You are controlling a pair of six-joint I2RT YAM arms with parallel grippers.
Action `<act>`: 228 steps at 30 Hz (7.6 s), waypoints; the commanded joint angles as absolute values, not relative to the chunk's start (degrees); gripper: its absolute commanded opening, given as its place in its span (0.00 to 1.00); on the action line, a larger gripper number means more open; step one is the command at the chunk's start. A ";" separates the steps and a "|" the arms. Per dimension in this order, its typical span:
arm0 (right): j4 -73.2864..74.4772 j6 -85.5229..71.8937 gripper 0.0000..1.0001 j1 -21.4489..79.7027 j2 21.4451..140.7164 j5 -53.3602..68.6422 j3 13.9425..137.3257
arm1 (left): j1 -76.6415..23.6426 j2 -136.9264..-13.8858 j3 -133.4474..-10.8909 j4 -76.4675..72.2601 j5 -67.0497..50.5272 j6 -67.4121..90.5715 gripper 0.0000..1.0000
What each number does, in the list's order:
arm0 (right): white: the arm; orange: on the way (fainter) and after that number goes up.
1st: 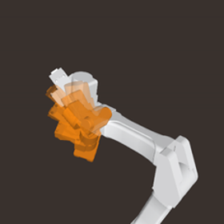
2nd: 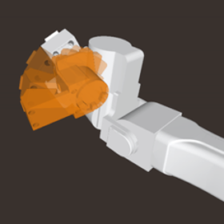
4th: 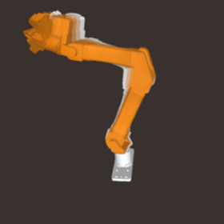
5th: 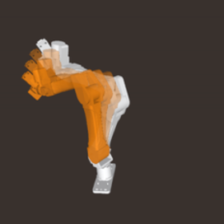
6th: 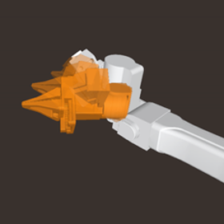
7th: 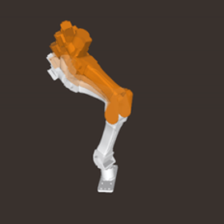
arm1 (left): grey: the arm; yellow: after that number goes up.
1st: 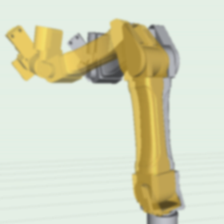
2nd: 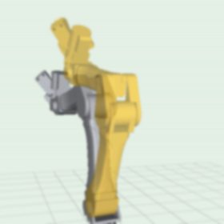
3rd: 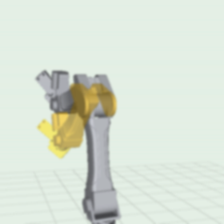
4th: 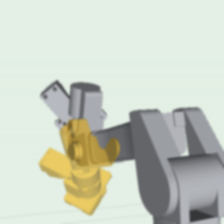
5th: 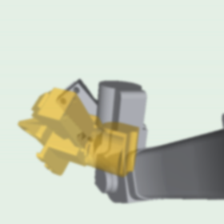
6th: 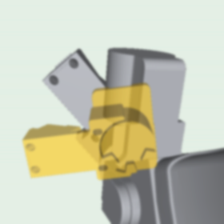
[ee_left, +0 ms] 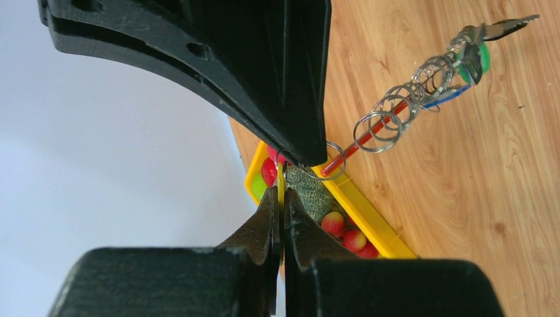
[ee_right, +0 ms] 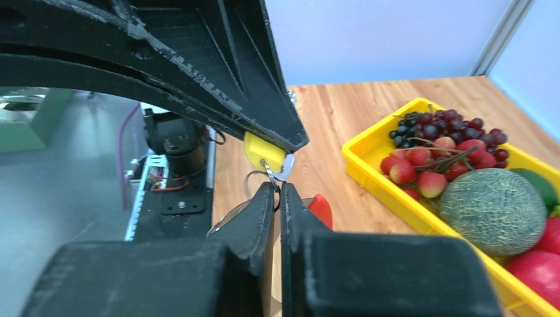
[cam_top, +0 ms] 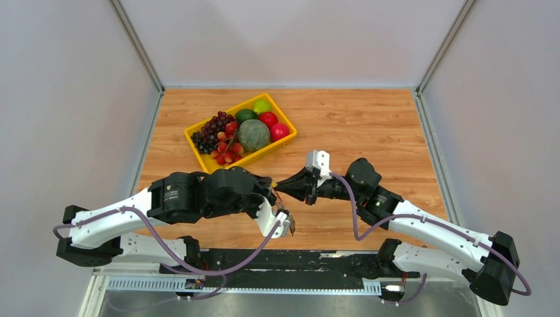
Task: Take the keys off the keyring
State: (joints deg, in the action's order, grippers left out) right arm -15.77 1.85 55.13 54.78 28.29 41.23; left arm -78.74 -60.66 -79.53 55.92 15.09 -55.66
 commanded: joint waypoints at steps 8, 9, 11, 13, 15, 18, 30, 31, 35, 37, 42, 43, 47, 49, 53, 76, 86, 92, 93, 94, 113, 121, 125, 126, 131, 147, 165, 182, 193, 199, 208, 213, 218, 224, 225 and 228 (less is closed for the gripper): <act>-15.38 0.45 0.01 55.14 53.35 32.90 42.43 | -79.55 -59.01 -80.11 53.19 17.24 -53.41 0.00; -15.38 0.34 0.04 55.18 53.09 32.70 42.23 | -79.59 -59.04 -80.13 53.09 17.23 -53.38 0.00; -15.30 0.30 0.27 55.14 52.56 32.49 41.89 | -79.71 -59.09 -80.11 52.98 17.29 -53.38 0.00; -15.29 0.35 0.38 55.14 52.17 32.38 41.69 | -79.78 -59.14 -80.26 52.87 17.25 -53.28 0.00; -15.29 0.34 0.38 55.12 52.11 32.37 41.62 | -79.87 -59.11 -80.29 52.77 16.98 -53.26 0.00; -15.29 0.35 0.32 55.11 52.41 32.63 41.77 | -80.15 -59.04 -80.34 52.57 16.87 -53.39 0.00; -14.90 0.33 0.32 55.11 53.04 31.60 40.66 | -81.50 -59.41 -81.34 52.44 18.79 -54.19 0.00; -14.94 0.35 0.32 55.12 52.94 31.64 40.49 | -81.53 -59.41 -81.35 52.46 18.96 -54.22 0.00; -14.81 0.29 0.27 55.17 52.25 31.13 39.92 | -81.56 -59.41 -81.22 52.43 19.31 -54.40 0.00; -14.69 0.35 0.20 55.11 52.01 31.00 39.82 | -81.64 -59.39 -81.28 52.42 19.44 -54.40 0.00; -14.51 -1.17 0.13 55.13 51.79 31.07 40.14 | -81.65 -59.33 -81.26 52.42 19.30 -54.33 0.00; -14.52 -1.27 0.16 55.14 51.77 31.03 40.21 | -81.69 -59.33 -81.20 52.41 19.17 -54.23 0.00; -14.59 -1.26 0.27 55.15 51.93 31.10 40.72 | -81.74 -59.39 -81.00 52.37 18.98 -53.98 0.00; -14.50 -1.26 0.19 55.12 52.19 31.43 41.20 | -81.74 -59.47 -80.89 52.30 18.91 -53.93 0.00; -14.50 -1.30 0.04 55.18 52.06 31.17 41.40 | -81.82 -59.66 -81.03 52.35 19.07 -53.99 0.00; -14.50 -2.28 0.22 55.15 51.50 31.45 42.15 | -81.90 -59.18 -79.93 51.15 18.53 -53.70 0.00; -14.50 -2.71 0.07 55.19 50.92 31.20 42.01 | -82.17 -59.52 -79.29 51.02 17.58 -52.59 0.00; -14.50 -3.28 0.00 55.18 49.60 30.41 41.30 | -82.16 -58.93 -78.32 50.54 17.57 -52.05 0.00; -14.50 -3.41 0.00 55.15 49.24 30.14 41.12 | -82.24 -58.77 -78.09 50.45 17.60 -51.86 0.00; -14.50 -3.49 0.00 55.11 48.77 29.99 40.94 | -82.25 -58.40 -77.60 50.08 17.59 -51.37 0.00; -14.42 -5.00 0.00 55.16 43.44 26.34 38.63 | -82.27 -52.62 -71.49 45.93 16.40 -46.87 0.00; -13.64 -4.53 0.00 55.13 44.59 28.76 38.98 | -82.26 -52.79 -71.83 45.64 18.06 -47.10 0.00; -13.18 -4.68 0.00 55.11 45.95 31.03 39.36 | -82.27 -53.15 -72.09 45.56 20.24 -46.88 0.00; -12.84 -4.79 0.00 55.15 46.29 30.61 39.50 | -82.27 -53.17 -72.17 45.59 20.27 -46.79 0.00; -11.96 -5.01 0.00 55.12 47.51 30.30 39.88 | -82.25 -53.13 -72.63 45.04 20.04 -46.82 0.00; -9.91 -5.52 0.00 55.14 51.62 31.21 41.95 | -82.24 -54.38 -72.17 42.48 17.16 -47.73 0.00; -8.80 -6.66 0.00 55.14 54.80 32.63 42.27 | -82.24 -55.01 -73.01 39.98 18.33 -43.76 0.00; -3.98 -0.99 0.00 55.77 52.55 32.64 42.66 | -82.20 -60.46 -78.55 40.27 26.60 -25.57 0.00; -1.11 1.37 0.00 56.17 51.61 27.83 43.15 | -82.05 -65.91 -80.95 45.85 29.54 -19.07 0.00; -1.07 0.92 0.26 56.17 45.35 19.81 40.31 | -81.58 -65.64 -81.48 47.26 29.80 -15.84 0.00; -0.26 0.31 0.52 56.17 35.88 14.68 34.91 | -81.56 -71.93 -87.02 57.72 30.37 -7.57 0.00; -0.24 0.30 0.55 56.17 34.24 14.59 33.75 | -81.56 -76.86 -92.71 65.95 29.40 -3.42 0.00; -1.29 0.46 0.49 56.16 35.55 14.72 33.51 | -81.56 -80.16 -95.98 69.31 28.77 -2.00 0.00; -6.63 0.34 0.44 56.16 36.75 16.43 31.89 | -81.56 -79.49 -96.01 67.07 26.48 -2.37 0.00; -7.40 0.35 0.44 56.18 36.85 17.09 31.69 | -81.56 -79.46 -96.04 66.98 26.26 -2.33 0.00; -9.12 -0.84 0.44 56.17 37.22 18.30 31.25 | -81.50 -79.50 -96.69 66.74 26.10 -2.01 0.00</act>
State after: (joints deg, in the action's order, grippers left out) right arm -3.31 0.54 55.83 37.10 16.36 31.62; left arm -81.67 -80.88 -93.41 68.01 26.65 -3.64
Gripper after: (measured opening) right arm 0.444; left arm 0.017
